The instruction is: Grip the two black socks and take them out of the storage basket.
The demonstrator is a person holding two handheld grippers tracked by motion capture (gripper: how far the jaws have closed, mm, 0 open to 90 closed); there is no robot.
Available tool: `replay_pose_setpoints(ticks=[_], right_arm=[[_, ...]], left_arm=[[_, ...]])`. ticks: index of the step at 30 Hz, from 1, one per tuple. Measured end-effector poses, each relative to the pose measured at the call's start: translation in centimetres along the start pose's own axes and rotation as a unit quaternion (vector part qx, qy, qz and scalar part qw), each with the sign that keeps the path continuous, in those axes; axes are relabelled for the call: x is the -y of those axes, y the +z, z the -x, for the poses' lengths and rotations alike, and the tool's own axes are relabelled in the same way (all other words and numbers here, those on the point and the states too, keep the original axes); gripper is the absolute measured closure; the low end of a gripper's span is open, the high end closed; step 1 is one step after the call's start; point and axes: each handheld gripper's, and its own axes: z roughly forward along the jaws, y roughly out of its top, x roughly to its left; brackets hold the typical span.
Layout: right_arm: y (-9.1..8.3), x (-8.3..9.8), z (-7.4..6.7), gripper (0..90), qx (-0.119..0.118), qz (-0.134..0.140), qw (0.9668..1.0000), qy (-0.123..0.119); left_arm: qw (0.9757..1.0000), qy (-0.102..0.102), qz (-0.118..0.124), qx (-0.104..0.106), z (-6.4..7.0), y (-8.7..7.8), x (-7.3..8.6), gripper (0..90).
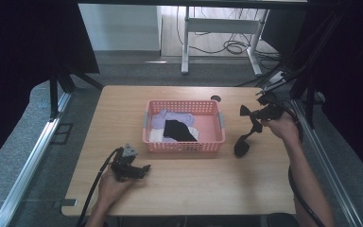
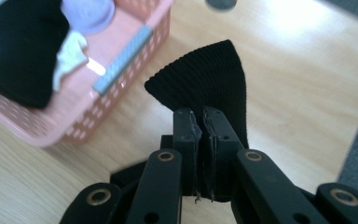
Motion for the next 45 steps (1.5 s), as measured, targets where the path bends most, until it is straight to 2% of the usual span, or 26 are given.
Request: replay_pose_setpoints(ticks=[2,3,7,9,13,15,18,24,32,33,34,38,39,40,45], right_arm=[[0.5,0.4,-0.1,84.3,0.000,-0.005,1.0000,0.001],[1.7,1.3,-0.1,84.2,-0.004,-0.012,0.9999,0.003],[2.9,2.3,-0.2,84.1,-0.008,-0.022,0.9997,0.007],[4.4,3.6,-0.2,83.7,-0.014,-0.037,0.9992,0.010],[5.9,5.2,-0.1,83.0,-0.021,-0.057,0.9980,0.019],[6.6,5.9,0.0,80.7,-0.026,-0.067,0.9971,0.024],[6.4,6.0,0.0,74.6,-0.027,-0.058,0.9975,0.028],[4.2,4.2,-0.2,61.5,-0.015,-0.028,0.9993,0.021],[2.4,0.9,-2.0,51.4,-0.030,0.003,0.9995,-0.005],[2.4,0.9,-2.0,51.4,-0.030,0.003,0.9995,-0.005],[2.4,-0.1,-2.7,49.7,-0.036,0.007,0.9992,-0.013],[2.9,-1.9,-4.2,48.0,-0.052,0.013,0.9980,-0.033],[2.9,-1.9,-4.2,48.0,-0.052,0.013,0.9980,-0.033],[3.5,-2.9,-5.3,47.0,-0.059,0.011,0.9972,-0.045],[5.3,-4.8,-7.7,46.5,-0.077,0.004,0.9947,-0.068]], left_arm=[[1.0000,-0.001,0.000,0.000,0.0,0.0,0.0,12.8],[1.0000,-0.001,0.000,0.000,0.0,0.0,0.0,12.8],[1.0000,-0.001,0.000,0.000,0.0,0.0,0.0,12.8],[1.0000,-0.003,0.002,0.000,0.0,0.0,0.0,12.8],[1.0000,-0.002,0.001,0.000,0.0,0.0,0.0,12.8],[1.0000,-0.003,0.002,0.000,0.0,0.0,0.0,12.8],[1.0000,-0.003,0.002,0.000,0.0,0.0,0.0,12.8],[1.0000,-0.002,0.002,0.000,0.0,0.0,0.0,12.8],[1.0000,0.000,0.000,0.000,0.0,0.0,0.0,12.8],[1.0000,0.000,0.000,0.000,0.0,0.0,0.0,12.8],[1.0000,0.000,0.000,0.000,0.0,0.0,0.0,12.8],[1.0000,-0.002,0.000,0.000,0.0,0.0,0.0,12.8],[1.0000,-0.002,0.000,0.000,0.0,0.0,0.0,12.8],[1.0000,-0.001,0.000,0.000,0.0,0.0,0.0,12.8],[1.0000,-0.001,0.000,0.000,0.0,0.0,0.0,12.8]])
